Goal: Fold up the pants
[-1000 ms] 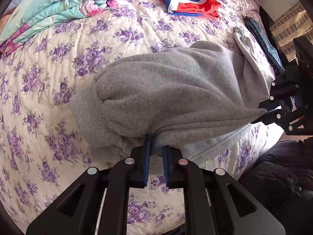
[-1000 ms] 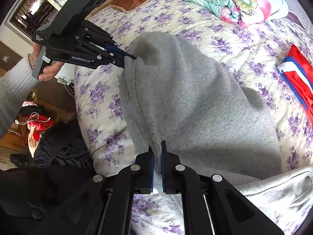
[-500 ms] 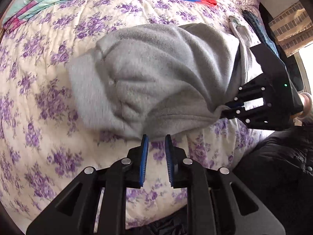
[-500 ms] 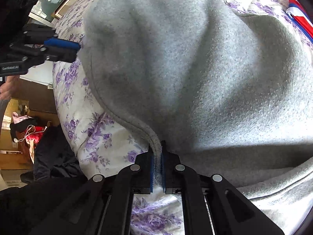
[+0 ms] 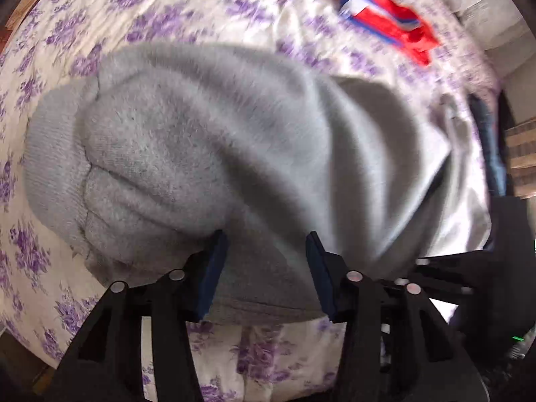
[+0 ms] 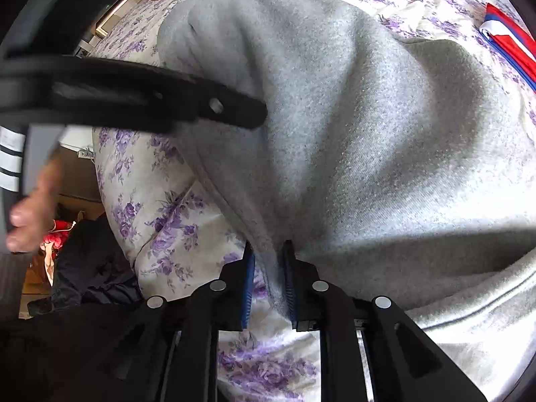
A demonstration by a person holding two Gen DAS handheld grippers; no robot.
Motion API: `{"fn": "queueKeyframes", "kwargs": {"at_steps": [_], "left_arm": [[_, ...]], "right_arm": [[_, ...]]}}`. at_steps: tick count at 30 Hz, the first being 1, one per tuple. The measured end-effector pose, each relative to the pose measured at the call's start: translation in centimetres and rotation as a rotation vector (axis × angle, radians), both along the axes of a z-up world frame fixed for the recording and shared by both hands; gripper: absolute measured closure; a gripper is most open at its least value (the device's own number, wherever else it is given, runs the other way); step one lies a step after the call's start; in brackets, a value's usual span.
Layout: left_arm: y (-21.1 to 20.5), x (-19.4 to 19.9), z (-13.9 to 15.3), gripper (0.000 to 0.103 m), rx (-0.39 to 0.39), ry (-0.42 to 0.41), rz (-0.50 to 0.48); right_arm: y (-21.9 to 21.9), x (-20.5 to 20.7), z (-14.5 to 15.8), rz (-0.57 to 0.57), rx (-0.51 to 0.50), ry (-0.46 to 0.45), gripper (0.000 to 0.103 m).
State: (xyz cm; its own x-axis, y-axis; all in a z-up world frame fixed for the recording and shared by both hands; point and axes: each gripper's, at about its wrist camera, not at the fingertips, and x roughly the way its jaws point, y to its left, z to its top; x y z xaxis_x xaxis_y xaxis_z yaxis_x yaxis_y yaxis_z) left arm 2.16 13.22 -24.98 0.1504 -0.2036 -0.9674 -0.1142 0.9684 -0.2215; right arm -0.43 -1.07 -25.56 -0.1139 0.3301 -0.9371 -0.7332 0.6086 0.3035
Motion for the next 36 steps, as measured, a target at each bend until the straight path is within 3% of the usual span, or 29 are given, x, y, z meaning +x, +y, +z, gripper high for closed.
{"fn": "queueKeyframes", "kwargs": {"at_steps": [4, 7, 8, 9, 11, 14, 16, 19, 20, 21, 23, 26, 28, 32, 36], "left_arm": [[0.4, 0.0, 0.3, 0.058, -0.027, -0.025, 0.033], [1.5, 0.0, -0.1, 0.061, -0.075, -0.031, 0.063], [1.8, -0.1, -0.1, 0.061, -0.089, -0.033, 0.071], [1.9, -0.2, -0.2, 0.061, -0.099, -0.034, 0.077], [2.1, -0.3, -0.2, 0.061, -0.106, -0.037, 0.080], [2.0, -0.9, -0.1, 0.061, -0.103, -0.043, 0.072], [2.0, -0.9, -0.1, 0.061, -0.109, -0.046, 0.071], [2.4, -1.1, -0.2, 0.061, -0.139, -0.050, 0.084], [2.5, -1.1, -0.2, 0.061, -0.146, -0.049, 0.088], [2.6, -1.0, -0.2, 0.061, -0.149, -0.048, 0.088], [2.4, -1.0, -0.2, 0.061, -0.142, -0.048, 0.085], [2.1, -1.0, -0.1, 0.061, -0.118, -0.053, 0.080], [1.8, -1.0, -0.1, 0.060, -0.104, -0.055, 0.074], [1.7, -0.9, -0.2, 0.058, -0.094, -0.056, 0.068], [2.1, -0.9, -0.3, 0.058, -0.112, -0.052, 0.074]], "right_arm": [[-1.9, 0.2, 3.8, -0.045, 0.087, 0.034, 0.067], [-2.8, 1.3, 5.6, -0.104, 0.113, -0.047, 0.067], [-2.6, 1.8, 5.5, -0.119, 0.088, -0.090, 0.075], [-2.3, 2.3, 5.0, -0.131, 0.055, -0.114, 0.090], [-1.8, 3.3, 3.1, -0.157, 0.012, -0.119, 0.091], [-1.3, 3.8, -1.6, -0.179, -0.123, -0.072, 0.091], [-1.2, 3.8, -1.2, -0.185, -0.117, -0.065, 0.091], [-1.9, 5.7, 1.6, -0.192, -0.103, 0.057, 0.090], [-3.0, 7.1, 3.4, -0.227, -0.071, 0.065, 0.084], [-4.5, 9.0, 5.3, -0.282, -0.062, 0.045, 0.065], [-7.9, 13.1, 8.4, -0.406, -0.102, -0.042, 0.038], [-13.1, 19.6, 9.0, -0.551, -0.285, -0.115, 0.037], [-16.7, 23.1, 7.0, -0.672, -0.387, -0.031, 0.037], [-20.8, 26.7, 3.0, -0.828, -0.411, 0.154, 0.038], [-21.0, 27.9, 0.1, -0.890, -0.446, 0.234, 0.038]]}}
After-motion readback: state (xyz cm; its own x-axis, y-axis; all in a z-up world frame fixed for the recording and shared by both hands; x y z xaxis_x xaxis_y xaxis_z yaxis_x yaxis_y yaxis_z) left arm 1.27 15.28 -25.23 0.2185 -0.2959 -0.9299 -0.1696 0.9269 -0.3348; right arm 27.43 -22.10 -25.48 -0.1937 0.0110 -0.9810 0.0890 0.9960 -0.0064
